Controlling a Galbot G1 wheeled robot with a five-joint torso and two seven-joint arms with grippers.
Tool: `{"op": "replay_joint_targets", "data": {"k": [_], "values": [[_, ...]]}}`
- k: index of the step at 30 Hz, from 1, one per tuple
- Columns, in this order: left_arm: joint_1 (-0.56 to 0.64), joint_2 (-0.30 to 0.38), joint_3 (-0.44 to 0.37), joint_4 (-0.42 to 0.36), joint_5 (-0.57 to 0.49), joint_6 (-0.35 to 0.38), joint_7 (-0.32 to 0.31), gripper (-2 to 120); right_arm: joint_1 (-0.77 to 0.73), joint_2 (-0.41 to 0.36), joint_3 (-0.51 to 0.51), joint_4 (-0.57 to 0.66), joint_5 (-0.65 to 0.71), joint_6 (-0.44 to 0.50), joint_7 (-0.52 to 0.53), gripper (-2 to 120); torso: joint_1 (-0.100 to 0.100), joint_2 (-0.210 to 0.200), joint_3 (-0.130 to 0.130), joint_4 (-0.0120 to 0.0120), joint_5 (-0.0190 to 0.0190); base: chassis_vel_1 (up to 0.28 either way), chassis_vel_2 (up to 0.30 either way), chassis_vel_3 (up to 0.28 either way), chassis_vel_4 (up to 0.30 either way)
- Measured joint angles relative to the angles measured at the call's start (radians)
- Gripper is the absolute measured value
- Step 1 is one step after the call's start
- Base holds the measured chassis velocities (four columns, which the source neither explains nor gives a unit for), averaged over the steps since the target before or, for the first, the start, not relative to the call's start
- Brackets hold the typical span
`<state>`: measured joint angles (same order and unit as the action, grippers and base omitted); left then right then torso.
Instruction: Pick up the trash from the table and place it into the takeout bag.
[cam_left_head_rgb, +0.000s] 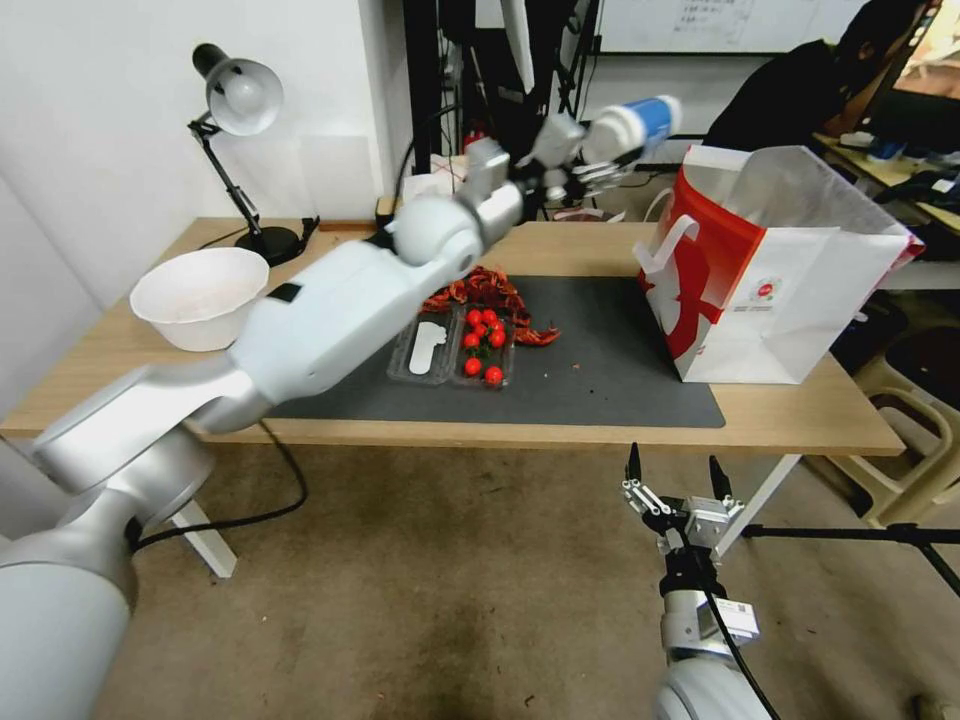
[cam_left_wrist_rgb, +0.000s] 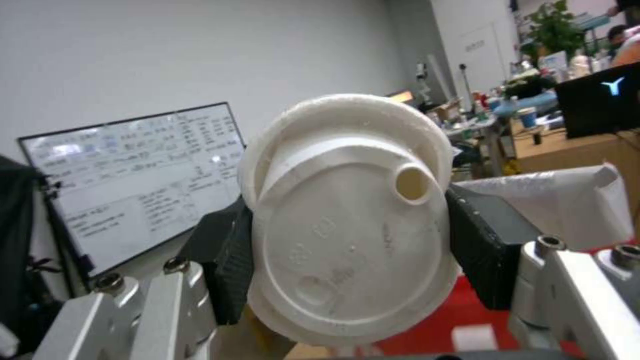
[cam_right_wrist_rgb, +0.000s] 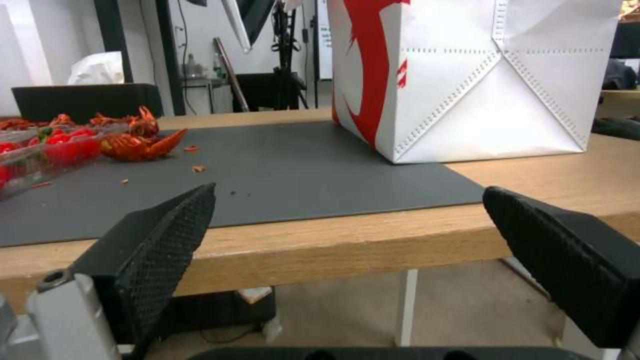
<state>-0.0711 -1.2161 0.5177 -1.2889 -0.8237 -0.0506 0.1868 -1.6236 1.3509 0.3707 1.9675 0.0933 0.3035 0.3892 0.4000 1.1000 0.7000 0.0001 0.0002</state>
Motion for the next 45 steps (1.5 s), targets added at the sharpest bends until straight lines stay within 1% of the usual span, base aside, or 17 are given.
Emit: {"op": "replay_joint_targets", "data": {"k": [2, 4, 6, 8, 10, 11, 14, 18, 27, 29, 31, 32, 35, 36, 38, 40, 45], "values": [[-0.015, -0.016, 0.013, 0.003, -0.013, 0.004, -0.004, 61, 0.0, 0.001, 0.0, 0.0, 0.0, 0.0, 0.0, 100, 0.0, 0.0, 0.0, -0.0001, 0.0, 0.0, 0.0, 0.0, 0.0], [-0.053, -0.064, 0.042, 0.024, -0.033, 0.011, -0.009, 61, 0.001, 0.002, 0.0, 0.001, -0.001, 0.0, 0.0, 100, 0.0, 0.0, 0.0, -0.0001, 0.0001, 0.0, 0.0, 0.0, 0.0], [-0.089, -0.123, 0.072, 0.067, -0.048, 0.011, -0.009, 61, 0.003, 0.004, 0.0, 0.002, -0.002, 0.0, 0.0, 100, 0.0, 0.0, 0.0, 0.0, 0.0001, 0.0, 0.0, 0.0, 0.0], [-0.095, -0.135, 0.078, 0.077, -0.049, 0.011, -0.009, 61, 0.003, 0.005, 0.0, 0.002, -0.003, 0.0, 0.0, 100, 0.0, 0.0, 0.0, 0.0, 0.0, 0.0, 0.0, 0.0, 0.0], [-0.125, -0.218, 0.105, 0.139, -0.055, 0.01, -0.006, 61, 0.006, 0.012, -0.002, 0.002, -0.004, 0.0, 0.0, 100, 0.0, 0.0, 0.0, -0.0001, 0.0001, 0.0, 0.0, 0.0, 0.0], [-0.125, -0.218, 0.105, 0.139, -0.055, 0.01, -0.006, 61, 0.006, 0.012, -0.002, 0.002, -0.004, 0.0, 0.0, 100, 0.0, 0.0, 0.0, -0.0001, 0.0001, 0.0, 0.0, 0.0, 0.0], [-0.136, -0.28, 0.125, 0.189, -0.054, 0.007, 0.002, 61, 0.004, 0.014, 0.0, 0.006, -0.006, 0.0, 0.0, 100, 0.0, 0.0, 0.0, 0.0, -0.0002, 0.0, 0.0, 0.0, 0.0], [-0.13, -0.31, 0.149, 0.205, -0.053, 0.004, 0.012, 61, 0.001, 0.017, 0.002, 0.006, -0.006, 0.0, 0.0, 100, 0.0, 0.0, 0.0, -0.0001, -0.0001, 0.0, 0.0, 0.0, 0.0], [-0.126, -0.349, 0.155, 0.243, -0.045, -0.004, 0.018, 61, 0.003, 0.019, 0.002, 0.005, -0.006, 0.001, 0.001, 100, 0.0, 0.0, 0.0, 0.0, -0.0001, 0.0, 0.0, 0.0, 0.0], [-0.126, -0.352, 0.155, 0.247, -0.043, -0.004, 0.018, 63, 0.003, 0.019, 0.003, 0.004, -0.006, 0.001, 0.001, 100, 0.0, 0.0, 0.0, -0.0001, -0.0002, 0.0, 0.0, 0.0, 0.0], [-0.125, -0.362, 0.155, 0.258, -0.038, -0.005, 0.018, 73, 0.004, 0.019, 0.003, 0.004, -0.005, 0.002, 0.002, 100, 0.0, 0.0, 0.0, -0.0001, -0.0002, 0.0, 0.0, 0.0, 0.0], [-0.125, -0.362, 0.155, 0.258, -0.038, -0.005, 0.018, 73, 0.004, 0.019, 0.003, 0.004, -0.005, 0.002, 0.002, 100, 0.0, 0.0, 0.0, -0.0001, -0.0002, 0.0, 0.0, 0.0, 0.0], [-0.123, -0.373, 0.152, 0.276, -0.022, -0.006, 0.018, 87, 0.003, 0.017, 0.007, 0.004, -0.004, 0.004, 0.004, 100, 0.0, 0.0, 0.0, -0.0001, -0.0002, 0.0, 0.0, 0.0, 0.0], [-0.123, -0.373, 0.152, 0.276, -0.022, -0.006, 0.018, 87, 0.003, 0.017, 0.007, 0.004, -0.004, 0.004, 0.004, 100, 0.0, 0.0, 0.0, -0.0001, -0.0002, 0.0, 0.0, 0.0, 0.0], [-0.121, -0.377, 0.149, 0.286, -0.019, -0.006, 0.017, 97, 0.001, 0.016, 0.009, 0.004, -0.003, 0.005, 0.005, 100, 0.0, 0.0, 0.0, -0.0001, -0.0002, 0.0, 0.0, 0.0, 0.0], [-0.12, -0.377, 0.147, 0.289, -0.018, -0.007, 0.016, 99, 0.001, 0.016, 0.01, 0.004, -0.003, 0.006, 0.005, 100, 0.0, 0.0, 0.0, -0.0001, -0.0002, 0.0, 0.0, 0.0, 0.0], [-0.117, -0.369, 0.144, 0.288, -0.017, -0.007, 0.014, 100, 0.002, 0.017, 0.01, 0.003, -0.002, 0.007, 0.005, 100, 0.0, 0.0, 0.0, -0.0002, -0.0002, 0.0, 0.0, 0.0, 0.0]]}}
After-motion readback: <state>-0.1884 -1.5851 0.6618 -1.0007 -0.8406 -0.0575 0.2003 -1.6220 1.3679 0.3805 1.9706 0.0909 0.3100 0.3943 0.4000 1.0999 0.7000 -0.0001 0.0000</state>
